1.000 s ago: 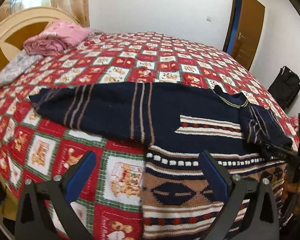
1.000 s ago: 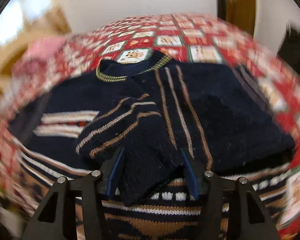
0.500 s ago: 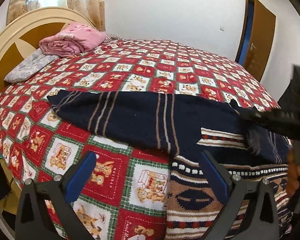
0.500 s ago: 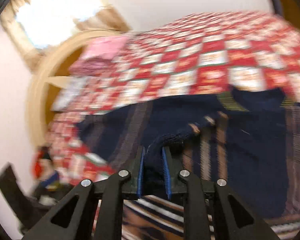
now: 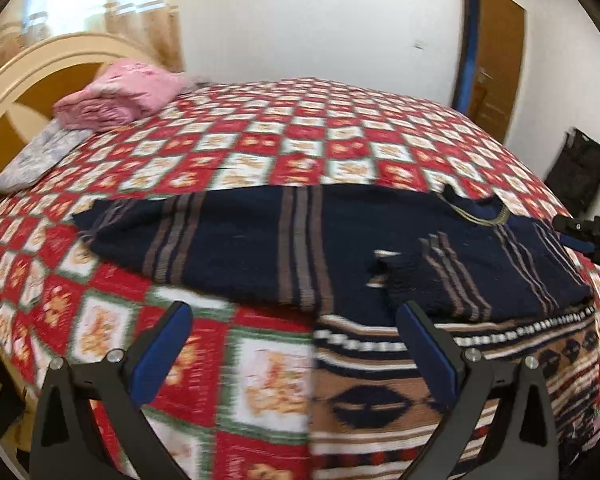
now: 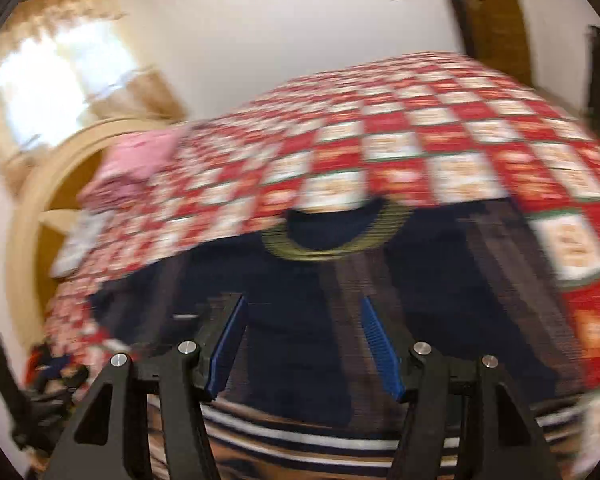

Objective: Fold small clothes
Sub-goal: 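Fold the held sleeve across the sweater body with the right gripper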

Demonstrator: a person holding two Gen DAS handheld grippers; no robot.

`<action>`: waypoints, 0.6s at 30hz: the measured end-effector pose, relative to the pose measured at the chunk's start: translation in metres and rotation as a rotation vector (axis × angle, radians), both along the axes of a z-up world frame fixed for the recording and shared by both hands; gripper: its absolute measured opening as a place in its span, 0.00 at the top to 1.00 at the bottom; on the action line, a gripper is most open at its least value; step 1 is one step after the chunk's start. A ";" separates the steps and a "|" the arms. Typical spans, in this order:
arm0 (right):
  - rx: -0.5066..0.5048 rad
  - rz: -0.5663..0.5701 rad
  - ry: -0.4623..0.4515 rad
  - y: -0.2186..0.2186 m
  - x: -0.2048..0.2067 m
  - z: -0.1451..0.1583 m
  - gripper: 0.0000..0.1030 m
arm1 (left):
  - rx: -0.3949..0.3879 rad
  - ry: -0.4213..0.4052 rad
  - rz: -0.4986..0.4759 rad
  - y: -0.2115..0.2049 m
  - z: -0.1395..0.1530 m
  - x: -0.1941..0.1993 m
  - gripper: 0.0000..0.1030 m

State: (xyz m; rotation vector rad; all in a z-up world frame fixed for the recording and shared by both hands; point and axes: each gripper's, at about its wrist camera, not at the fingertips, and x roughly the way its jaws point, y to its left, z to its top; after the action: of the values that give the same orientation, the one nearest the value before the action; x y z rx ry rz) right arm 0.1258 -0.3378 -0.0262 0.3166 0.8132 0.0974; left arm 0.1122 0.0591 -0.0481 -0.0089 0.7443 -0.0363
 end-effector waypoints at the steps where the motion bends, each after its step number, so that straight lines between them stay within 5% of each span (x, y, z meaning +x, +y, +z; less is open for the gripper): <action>1: -0.028 -0.037 0.034 -0.017 -0.002 -0.009 0.42 | 0.005 -0.001 -0.022 -0.009 0.000 0.002 0.00; 6: -0.049 -0.182 0.161 -0.075 -0.016 -0.057 0.47 | 0.045 0.015 -0.098 -0.052 0.000 0.018 0.00; 8: 0.012 -0.209 0.113 -0.085 -0.026 -0.055 0.47 | 0.050 0.031 -0.102 -0.056 -0.002 0.020 0.00; 11: -0.100 -0.306 0.063 -0.072 -0.036 -0.038 0.47 | 0.010 0.086 -0.077 -0.045 -0.012 0.028 0.00; 14: -0.132 -0.266 -0.070 -0.044 -0.049 -0.013 0.46 | -0.005 0.090 0.026 -0.007 -0.016 0.031 0.00; 18: -0.121 -0.135 -0.131 0.004 -0.054 0.001 0.46 | -0.035 0.052 0.259 0.085 -0.010 0.035 0.00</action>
State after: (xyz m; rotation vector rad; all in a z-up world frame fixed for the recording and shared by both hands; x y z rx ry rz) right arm 0.0721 -0.3341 -0.0251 0.2471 0.6634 -0.0572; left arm 0.1472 0.1440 -0.0576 -0.1395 0.7892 0.1981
